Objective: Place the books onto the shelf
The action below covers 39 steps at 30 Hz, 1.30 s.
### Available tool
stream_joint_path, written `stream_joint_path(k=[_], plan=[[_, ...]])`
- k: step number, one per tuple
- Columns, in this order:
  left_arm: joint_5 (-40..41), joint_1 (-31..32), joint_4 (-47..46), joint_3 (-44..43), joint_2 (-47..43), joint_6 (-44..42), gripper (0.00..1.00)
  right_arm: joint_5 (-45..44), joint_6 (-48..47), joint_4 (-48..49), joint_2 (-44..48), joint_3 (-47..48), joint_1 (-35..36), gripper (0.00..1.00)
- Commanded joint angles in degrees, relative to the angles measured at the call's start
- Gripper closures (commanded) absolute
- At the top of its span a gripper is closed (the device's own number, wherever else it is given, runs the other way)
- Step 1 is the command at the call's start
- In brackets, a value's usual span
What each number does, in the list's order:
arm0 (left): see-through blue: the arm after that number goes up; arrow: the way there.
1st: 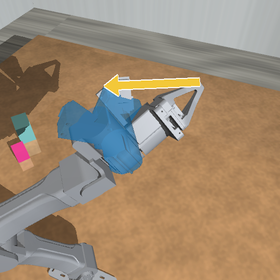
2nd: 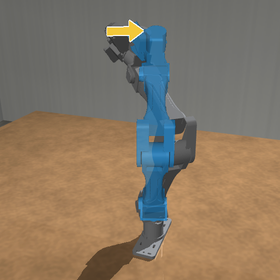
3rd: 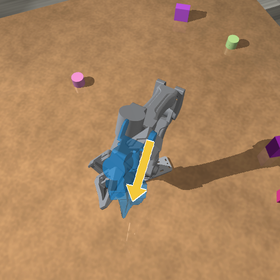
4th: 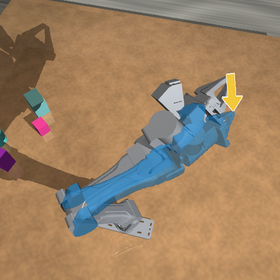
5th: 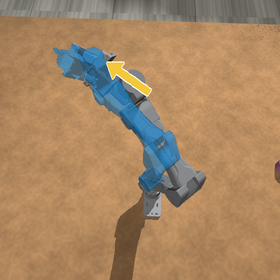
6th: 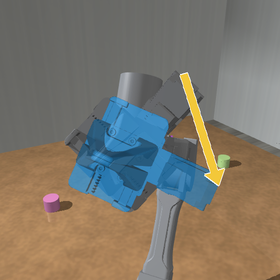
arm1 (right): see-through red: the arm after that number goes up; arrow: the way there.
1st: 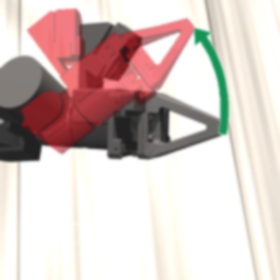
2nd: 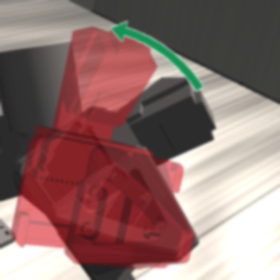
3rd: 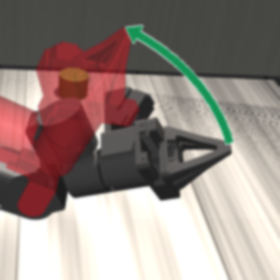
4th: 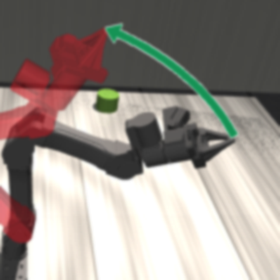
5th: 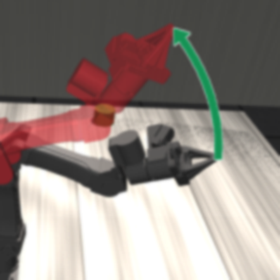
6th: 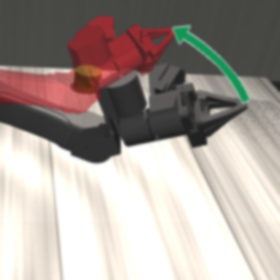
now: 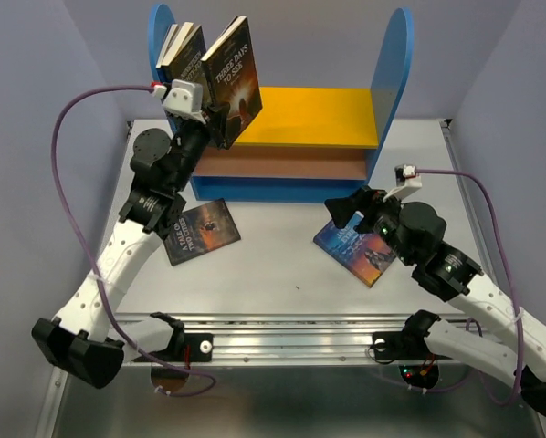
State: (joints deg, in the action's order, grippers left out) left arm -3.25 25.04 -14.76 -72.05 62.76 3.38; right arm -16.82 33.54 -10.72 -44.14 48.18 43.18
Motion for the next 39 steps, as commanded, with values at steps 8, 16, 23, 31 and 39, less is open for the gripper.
stream_joint_path(k=[8,16,23,31,39], plan=[[13.2,-0.3,-9.2,-7.2,9.9,-15.9,1.00,-2.2,-2.2,0.5,-3.2,3.2,0.1,0.00],[20.6,-1.4,-14.8,-3.0,13.3,-18.1,1.00,-2.8,-2.3,0.4,-2.1,2.5,0.1,0.00],[19.7,-4.6,-22.1,4.3,13.4,-16.0,1.00,-2.7,-2.2,0.6,-2.3,1.7,0.1,0.00],[20.8,-6.2,-25.3,7.7,13.9,-13.6,1.00,-2.7,-2.5,0.7,-1.8,1.7,0.1,0.00],[25.4,-6.2,-23.7,7.9,13.5,-11.0,0.59,-3.1,-2.4,0.8,-1.4,0.9,0.1,0.00]])
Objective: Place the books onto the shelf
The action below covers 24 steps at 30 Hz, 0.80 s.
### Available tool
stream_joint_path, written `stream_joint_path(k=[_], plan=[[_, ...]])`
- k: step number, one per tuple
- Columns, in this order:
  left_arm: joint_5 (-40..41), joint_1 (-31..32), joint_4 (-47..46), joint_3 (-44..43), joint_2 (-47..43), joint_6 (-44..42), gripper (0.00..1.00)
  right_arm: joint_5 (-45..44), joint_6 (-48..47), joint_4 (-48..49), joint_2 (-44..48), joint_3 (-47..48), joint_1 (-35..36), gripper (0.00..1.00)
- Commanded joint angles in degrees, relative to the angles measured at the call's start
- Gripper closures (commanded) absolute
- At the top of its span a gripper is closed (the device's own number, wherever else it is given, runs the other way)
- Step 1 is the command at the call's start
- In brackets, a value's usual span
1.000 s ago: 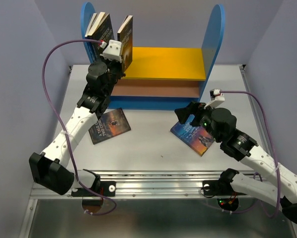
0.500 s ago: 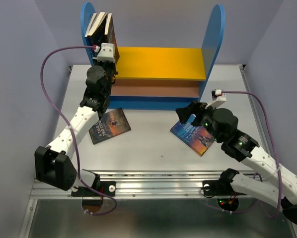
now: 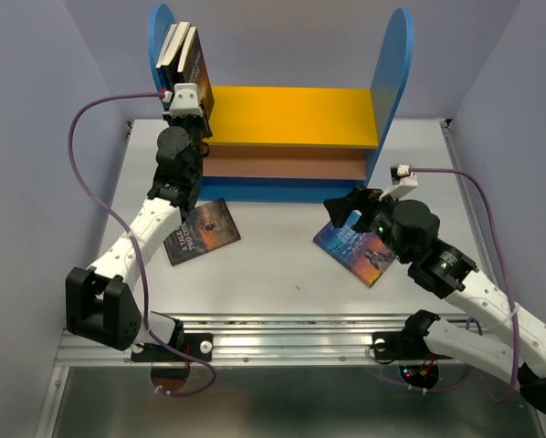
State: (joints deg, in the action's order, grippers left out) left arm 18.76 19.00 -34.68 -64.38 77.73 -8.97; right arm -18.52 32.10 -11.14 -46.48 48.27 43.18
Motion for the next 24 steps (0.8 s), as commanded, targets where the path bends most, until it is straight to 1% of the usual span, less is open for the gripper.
stream_joint_path(k=[1,2,5,11,13,14,21,24], plan=[[3.8,-0.2,-3.6,0.2,-1.4,1.6,0.55,-1.3,-1.0,1.2,1.0,0.8,0.1,0.00],[4.1,-0.2,-3.5,0.3,-1.3,1.6,0.53,-1.2,-1.0,1.1,1.0,0.7,0.1,0.00],[4.9,-0.3,-2.5,0.3,-1.4,2.5,0.50,-0.6,-0.9,1.1,1.5,0.5,0.1,0.00],[4.7,-0.2,-2.0,1.4,-3.5,5.2,0.49,-0.5,-0.5,1.2,2.2,-0.3,0.1,0.00],[5.0,-0.2,-2.0,1.7,-4.2,5.9,0.50,-0.4,-0.3,1.2,2.3,-0.5,0.1,0.00],[5.7,-0.2,-1.9,2.0,-4.8,6.7,0.53,-0.2,-0.1,1.2,2.3,-0.6,0.1,0.00],[8.2,-0.2,-0.4,3.2,-7.2,8.1,0.55,0.3,0.4,1.2,2.0,-0.9,0.1,0.00],[9.9,-0.2,0.1,3.0,-7.0,7.7,0.57,0.4,0.4,1.2,1.9,-0.9,0.1,0.00]])
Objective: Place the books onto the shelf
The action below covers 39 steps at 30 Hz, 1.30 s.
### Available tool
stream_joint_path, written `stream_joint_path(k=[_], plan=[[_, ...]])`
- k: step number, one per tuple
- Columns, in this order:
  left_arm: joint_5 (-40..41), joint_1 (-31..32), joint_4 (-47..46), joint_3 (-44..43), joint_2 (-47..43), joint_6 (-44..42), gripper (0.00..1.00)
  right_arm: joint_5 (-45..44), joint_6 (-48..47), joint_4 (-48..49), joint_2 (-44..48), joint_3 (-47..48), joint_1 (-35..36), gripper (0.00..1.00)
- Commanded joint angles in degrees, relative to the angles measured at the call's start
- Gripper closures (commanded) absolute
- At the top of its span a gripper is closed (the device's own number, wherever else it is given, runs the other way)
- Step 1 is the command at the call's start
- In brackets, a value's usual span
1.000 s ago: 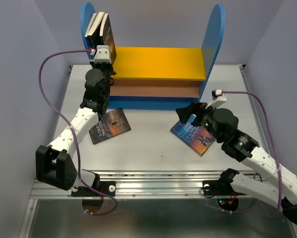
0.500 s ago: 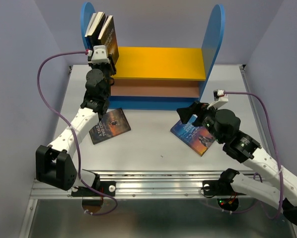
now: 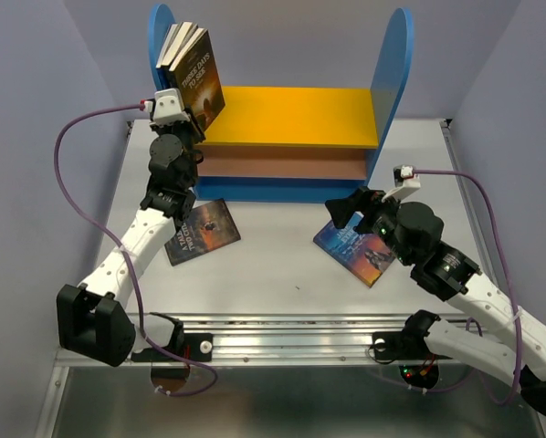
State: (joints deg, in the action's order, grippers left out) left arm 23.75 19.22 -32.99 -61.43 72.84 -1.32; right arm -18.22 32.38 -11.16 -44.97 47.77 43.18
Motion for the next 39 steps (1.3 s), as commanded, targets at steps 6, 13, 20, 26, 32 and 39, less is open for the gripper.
stream_joint_path(k=[6,13,20,26,32,39], plan=[[7.1,-0.4,-0.1,-0.4,-0.4,0.4,0.62,0.0,0.2,1.2,0.3,-0.5,0.1,0.00],[6.8,-0.4,1.9,-1.4,-0.2,3.3,0.64,-0.1,0.3,1.1,0.4,-0.7,0.1,0.00],[5.6,-0.4,3.3,-1.0,-2.0,6.4,0.58,0.1,0.3,1.1,0.4,-0.7,0.1,0.00],[4.1,-0.4,4.8,-1.1,-4.1,8.3,0.43,0.3,0.4,1.1,0.5,-1.0,0.1,0.00],[2.6,-0.3,6.0,-0.9,-7.4,9.7,0.30,0.4,0.4,1.1,0.1,-1.0,0.1,0.00],[0.6,-0.4,9.0,-1.1,-10.0,12.4,0.21,-0.3,1.1,0.5,-0.7,-0.7,0.1,0.00]])
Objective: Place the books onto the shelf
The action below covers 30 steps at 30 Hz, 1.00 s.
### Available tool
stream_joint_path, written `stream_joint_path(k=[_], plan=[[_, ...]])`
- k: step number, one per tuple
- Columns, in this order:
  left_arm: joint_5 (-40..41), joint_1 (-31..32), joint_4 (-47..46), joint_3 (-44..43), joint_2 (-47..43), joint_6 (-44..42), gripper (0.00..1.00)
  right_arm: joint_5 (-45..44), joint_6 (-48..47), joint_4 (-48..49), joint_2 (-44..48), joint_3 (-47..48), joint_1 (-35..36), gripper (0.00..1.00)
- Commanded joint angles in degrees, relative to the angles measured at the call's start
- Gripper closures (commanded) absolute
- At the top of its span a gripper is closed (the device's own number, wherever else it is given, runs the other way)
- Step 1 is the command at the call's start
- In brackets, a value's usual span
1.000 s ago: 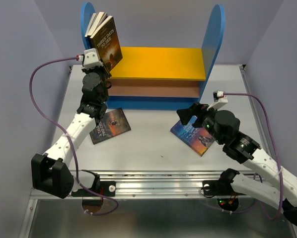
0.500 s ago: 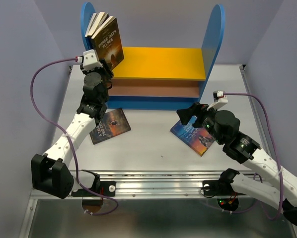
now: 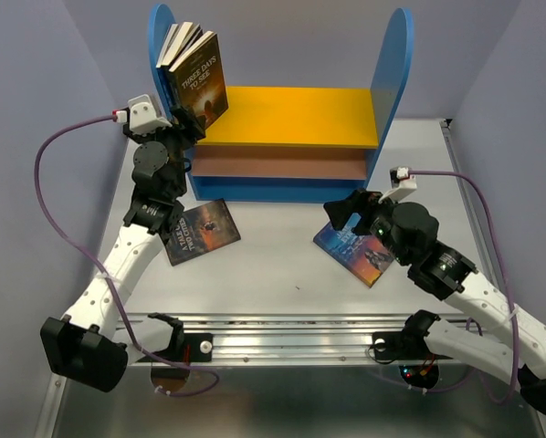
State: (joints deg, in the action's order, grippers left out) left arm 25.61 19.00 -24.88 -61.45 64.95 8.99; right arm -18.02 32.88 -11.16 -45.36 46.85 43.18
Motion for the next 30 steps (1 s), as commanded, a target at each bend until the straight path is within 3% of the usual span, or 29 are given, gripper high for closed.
stream_joint_path(k=[1,3,9,14,18,23,26,30], plan=[[-1.7,-0.2,2.8,-1.3,-2.5,2.7,0.17,-1.0,1.4,-0.8,-0.9,0.4,0.1,0.00],[-2.7,-0.1,5.4,-2.0,-4.0,5.5,0.01,-1.7,1.8,-2.0,-1.6,1.3,0.1,0.00],[-11.6,-0.1,15.7,1.0,-11.9,18.8,0.01,-4.5,4.4,-9.7,-4.6,2.4,0.1,0.00],[-32.7,1.1,13.9,14.7,-18.4,31.1,0.01,-5.5,6.0,-13.2,-5.5,-1.0,-1.8,0.00],[-37.5,5.4,14.2,24.3,-20.1,36.5,0.01,-2.6,4.7,-13.0,-3.9,-4.7,-9.2,0.00],[-38.4,13.9,12.9,34.5,-19.4,43.3,0.01,6.8,0.2,-9.9,-9.0,-9.4,-26.0,0.00],[-39.8,16.8,7.4,40.2,-17.5,45.2,0.01,15.1,-1.2,-3.4,-11.1,-13.0,-31.5,0.00],[-41.6,19.6,0.9,41.4,-13.6,45.6,0.01,15.1,-2.9,-0.4,-12.6,-14.2,-35.9,0.00]])
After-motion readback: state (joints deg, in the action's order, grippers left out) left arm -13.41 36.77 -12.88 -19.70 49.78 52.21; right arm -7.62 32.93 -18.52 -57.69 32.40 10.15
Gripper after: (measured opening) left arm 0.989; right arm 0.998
